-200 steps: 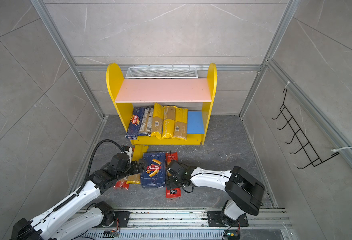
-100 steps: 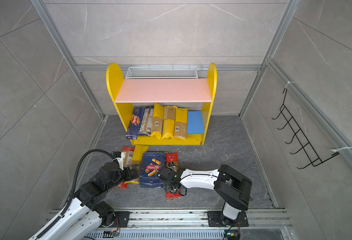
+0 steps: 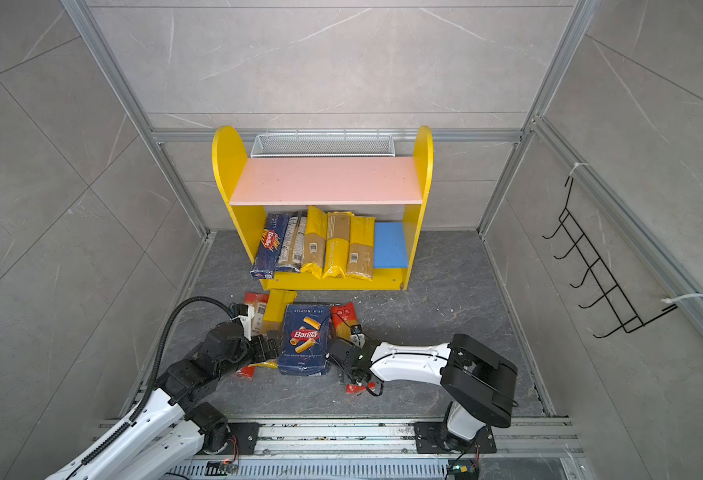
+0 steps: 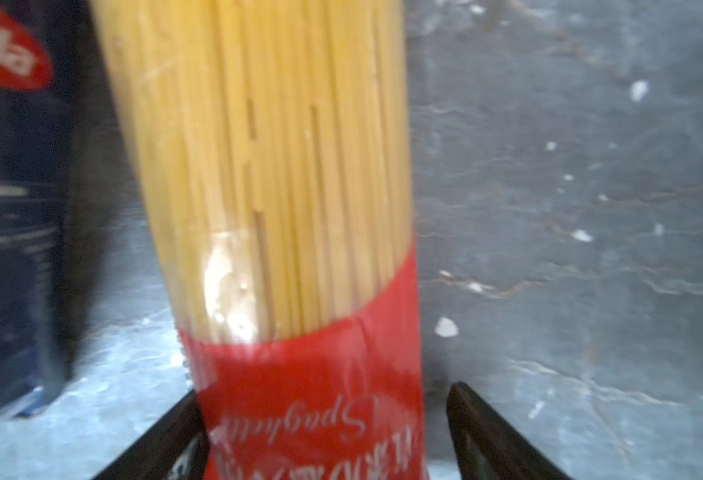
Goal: Place and organize the pasta boxes and bags onto the shelf
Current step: 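Close the right gripper on the red spaghetti bag's end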
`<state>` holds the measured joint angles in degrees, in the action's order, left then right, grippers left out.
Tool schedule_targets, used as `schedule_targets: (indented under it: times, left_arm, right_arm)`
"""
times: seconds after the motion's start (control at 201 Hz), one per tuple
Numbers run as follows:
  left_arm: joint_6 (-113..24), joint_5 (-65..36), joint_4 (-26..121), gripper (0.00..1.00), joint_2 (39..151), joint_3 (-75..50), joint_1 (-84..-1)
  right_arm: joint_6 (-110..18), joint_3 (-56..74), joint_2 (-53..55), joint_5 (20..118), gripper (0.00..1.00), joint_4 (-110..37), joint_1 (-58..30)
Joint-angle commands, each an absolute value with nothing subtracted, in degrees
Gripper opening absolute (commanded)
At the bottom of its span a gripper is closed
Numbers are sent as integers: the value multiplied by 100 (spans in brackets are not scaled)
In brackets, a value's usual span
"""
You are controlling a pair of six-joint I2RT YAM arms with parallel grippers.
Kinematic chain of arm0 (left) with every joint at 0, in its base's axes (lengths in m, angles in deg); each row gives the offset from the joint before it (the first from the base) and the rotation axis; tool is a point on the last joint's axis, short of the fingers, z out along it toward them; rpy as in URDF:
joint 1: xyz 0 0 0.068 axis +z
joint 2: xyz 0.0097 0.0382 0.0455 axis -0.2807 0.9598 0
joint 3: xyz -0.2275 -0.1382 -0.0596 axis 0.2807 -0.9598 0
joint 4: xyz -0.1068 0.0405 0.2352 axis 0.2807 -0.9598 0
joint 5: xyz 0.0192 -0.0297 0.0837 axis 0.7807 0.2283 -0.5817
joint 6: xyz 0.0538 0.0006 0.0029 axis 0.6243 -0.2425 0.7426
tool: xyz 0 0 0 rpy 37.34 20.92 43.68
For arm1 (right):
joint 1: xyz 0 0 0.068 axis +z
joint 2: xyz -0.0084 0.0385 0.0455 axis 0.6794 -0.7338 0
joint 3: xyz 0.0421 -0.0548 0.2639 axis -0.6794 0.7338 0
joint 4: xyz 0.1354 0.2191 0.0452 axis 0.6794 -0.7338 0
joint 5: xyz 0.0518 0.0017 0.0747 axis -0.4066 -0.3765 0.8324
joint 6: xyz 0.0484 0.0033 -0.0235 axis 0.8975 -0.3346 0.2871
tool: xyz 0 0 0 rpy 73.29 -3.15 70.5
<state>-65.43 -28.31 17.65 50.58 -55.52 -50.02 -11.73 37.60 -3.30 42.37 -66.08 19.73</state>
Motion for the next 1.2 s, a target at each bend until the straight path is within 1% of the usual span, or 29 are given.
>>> schedule_targets:
  times: [0.0,0.095,0.164,0.194,0.229,0.344,0.448,0.732,0.882,0.991,1.195]
  left_arm:
    - [-6568,-2742,1948,100,5137,-5477,-4970]
    - [-6610,-2699,2010,100,5229,-5462,-4969]
    - [-6630,-2673,2023,100,5266,-5442,-4968]
    - [-6635,-2674,2025,100,5268,-5432,-4970]
    - [-6626,-2677,2018,100,5272,-5415,-4970]
    - [-6613,-2680,1988,100,5295,-5386,-4975]
    - [-6644,-2680,1983,100,5312,-5364,-4975]
    - [-6664,-2680,1859,100,5223,-5301,-4976]
    - [-6661,-2658,1840,100,5223,-5327,-4977]
    - [-6668,-2628,1845,100,5246,-5301,-4978]
    - [-6664,-2612,1800,100,5224,-5236,-4977]
  right_arm:
    - [-1153,3979,-259,4017,88,-7074,1908]
    - [-1265,4022,-95,4127,88,-6925,1909]
    - [-1329,4076,125,4148,93,-6846,1908]
    - [-1372,4103,235,4161,94,-6809,1913]
    - [-1411,4137,372,4157,99,-6779,1921]
    - [-1574,4301,780,4182,99,-6564,1918]
    - [-1701,4465,908,4192,99,-6289,1923]
    - [-1862,4564,602,4214,99,-5655,1917]
    - [-1972,4557,493,3948,99,-5367,1934]
    - [-2041,4439,210,3706,99,-5291,1931]
    - [-2152,4178,-415,3680,99,-5046,1934]
